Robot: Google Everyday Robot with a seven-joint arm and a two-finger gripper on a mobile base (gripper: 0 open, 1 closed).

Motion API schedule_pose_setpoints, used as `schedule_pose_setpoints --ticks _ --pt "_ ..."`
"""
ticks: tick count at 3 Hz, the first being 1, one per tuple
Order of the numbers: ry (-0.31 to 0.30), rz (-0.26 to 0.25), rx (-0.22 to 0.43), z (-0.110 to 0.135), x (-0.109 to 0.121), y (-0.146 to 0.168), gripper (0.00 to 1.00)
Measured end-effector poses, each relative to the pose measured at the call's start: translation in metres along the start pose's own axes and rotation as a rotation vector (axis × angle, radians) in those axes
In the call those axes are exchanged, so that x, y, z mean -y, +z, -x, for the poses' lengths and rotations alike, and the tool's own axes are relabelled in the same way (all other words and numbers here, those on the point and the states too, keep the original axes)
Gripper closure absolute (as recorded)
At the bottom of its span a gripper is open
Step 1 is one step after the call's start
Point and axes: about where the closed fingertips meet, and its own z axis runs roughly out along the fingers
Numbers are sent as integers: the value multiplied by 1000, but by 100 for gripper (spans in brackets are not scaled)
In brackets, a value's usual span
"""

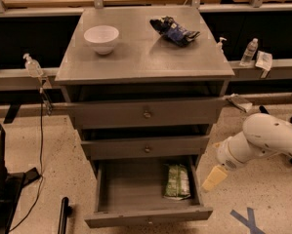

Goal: Pick green jalapeno chip bag from bottom drawer and place on counter

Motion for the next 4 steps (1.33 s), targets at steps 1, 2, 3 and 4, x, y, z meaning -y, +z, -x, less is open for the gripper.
schedule_pose_setpoints --ticks 1,2,3,4 --pt "-17 32 62 6 26 44 0" --pt "-28 47 145 13 65 100 0" --pt "-8 136 112 -2 76 181 0" --pt "6 167 102 -9 77 214 0"
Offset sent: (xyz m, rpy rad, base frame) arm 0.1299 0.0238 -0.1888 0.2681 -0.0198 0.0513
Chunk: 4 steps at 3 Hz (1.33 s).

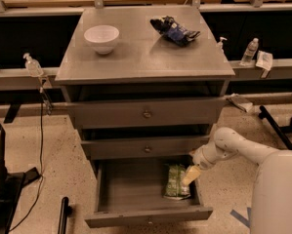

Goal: Pick green jalapeno chip bag from bottom drawer and place on counter

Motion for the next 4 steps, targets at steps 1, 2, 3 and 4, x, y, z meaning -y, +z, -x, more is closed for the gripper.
schedule_pose_setpoints --ticks 1,2,3,4 --pt "-3 -2 0 1 -2 -3 0" --pt "-13 -73 63 2 2 8 0" --pt "-18 -144 155 -8 20 38 0" --pt "-44 -173 199 -18 34 74 0"
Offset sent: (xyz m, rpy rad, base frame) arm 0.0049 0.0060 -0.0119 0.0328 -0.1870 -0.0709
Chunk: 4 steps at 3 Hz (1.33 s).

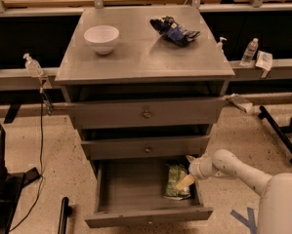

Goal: Pick green jalapeno chip bag from bottom drawer and place on counter

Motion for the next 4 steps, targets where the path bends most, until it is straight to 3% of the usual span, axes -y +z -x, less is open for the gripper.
schedule_pose_setpoints --ticks 2,3,4 --pt "-86 -53 -65 -20 -3 59 0" --pt "-74 -49 -80 -43 -3 98 0" --pt "-44 -45 -66 -58 6 117 0"
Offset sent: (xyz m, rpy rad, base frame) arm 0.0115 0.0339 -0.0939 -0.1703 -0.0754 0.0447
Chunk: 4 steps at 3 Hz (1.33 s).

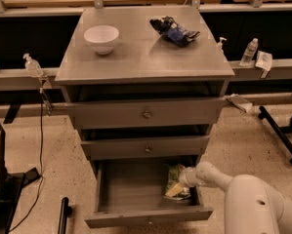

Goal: Pick green jalapeno chip bag from bottom drawer and place on counter

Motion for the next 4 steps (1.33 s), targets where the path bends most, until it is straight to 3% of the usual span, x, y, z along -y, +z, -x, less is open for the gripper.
schedule_pose_setpoints --ticks 1,2,3,4 --pt "40 26 -10 -18 5 22 18" --pt "49 19 -3 -22 16 18 49" --pt "38 22 14 -15 16 11 71" --pt "11 31 112 11 15 -17 95"
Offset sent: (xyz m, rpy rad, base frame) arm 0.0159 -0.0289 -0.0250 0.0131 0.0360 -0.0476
